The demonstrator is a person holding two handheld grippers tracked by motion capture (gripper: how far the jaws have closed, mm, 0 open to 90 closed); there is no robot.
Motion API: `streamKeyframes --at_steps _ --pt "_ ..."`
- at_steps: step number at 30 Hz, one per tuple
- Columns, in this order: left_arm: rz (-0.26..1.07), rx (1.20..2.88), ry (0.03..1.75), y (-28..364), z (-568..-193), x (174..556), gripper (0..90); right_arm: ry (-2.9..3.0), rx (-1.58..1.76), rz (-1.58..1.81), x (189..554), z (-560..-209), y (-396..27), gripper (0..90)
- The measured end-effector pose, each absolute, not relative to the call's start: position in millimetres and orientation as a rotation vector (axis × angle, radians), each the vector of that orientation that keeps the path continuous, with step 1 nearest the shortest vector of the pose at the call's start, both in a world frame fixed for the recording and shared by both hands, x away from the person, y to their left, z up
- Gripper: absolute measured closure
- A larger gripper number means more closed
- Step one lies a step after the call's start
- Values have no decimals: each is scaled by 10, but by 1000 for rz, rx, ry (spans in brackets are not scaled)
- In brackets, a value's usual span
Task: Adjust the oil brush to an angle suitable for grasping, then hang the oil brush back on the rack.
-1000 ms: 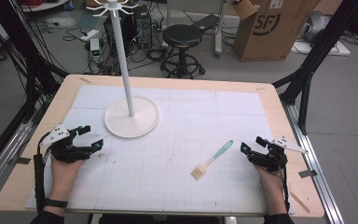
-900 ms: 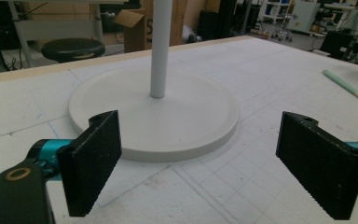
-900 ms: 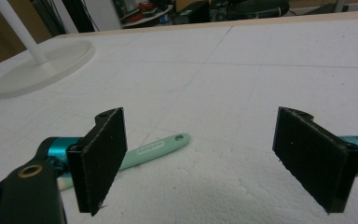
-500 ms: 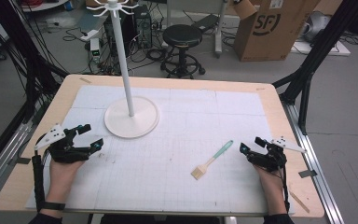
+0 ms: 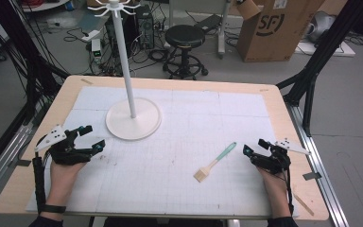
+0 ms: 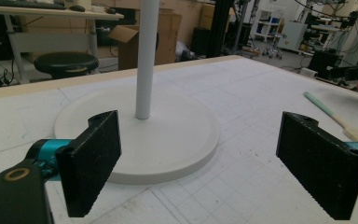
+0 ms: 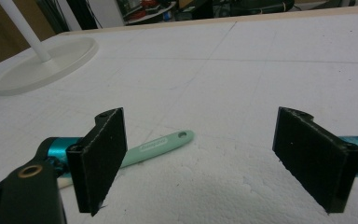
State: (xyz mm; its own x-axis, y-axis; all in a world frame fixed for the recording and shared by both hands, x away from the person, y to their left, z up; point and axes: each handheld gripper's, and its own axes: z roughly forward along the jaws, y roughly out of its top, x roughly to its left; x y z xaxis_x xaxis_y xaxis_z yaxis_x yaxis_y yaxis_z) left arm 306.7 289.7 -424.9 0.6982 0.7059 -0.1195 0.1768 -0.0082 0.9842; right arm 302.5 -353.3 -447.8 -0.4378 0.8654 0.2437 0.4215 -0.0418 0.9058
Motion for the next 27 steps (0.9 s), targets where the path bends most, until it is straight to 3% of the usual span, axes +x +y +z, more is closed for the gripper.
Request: streamKeyframes --at_steps 18,27 --pt "485 1565 733 2833 -4197 3051 147 1837 1363 1486 3021 -4477 -3538 167" --pt "417 1604 693 2457 -4061 3111 150 1826 1388 1499 3022 -4477 -3549 168"
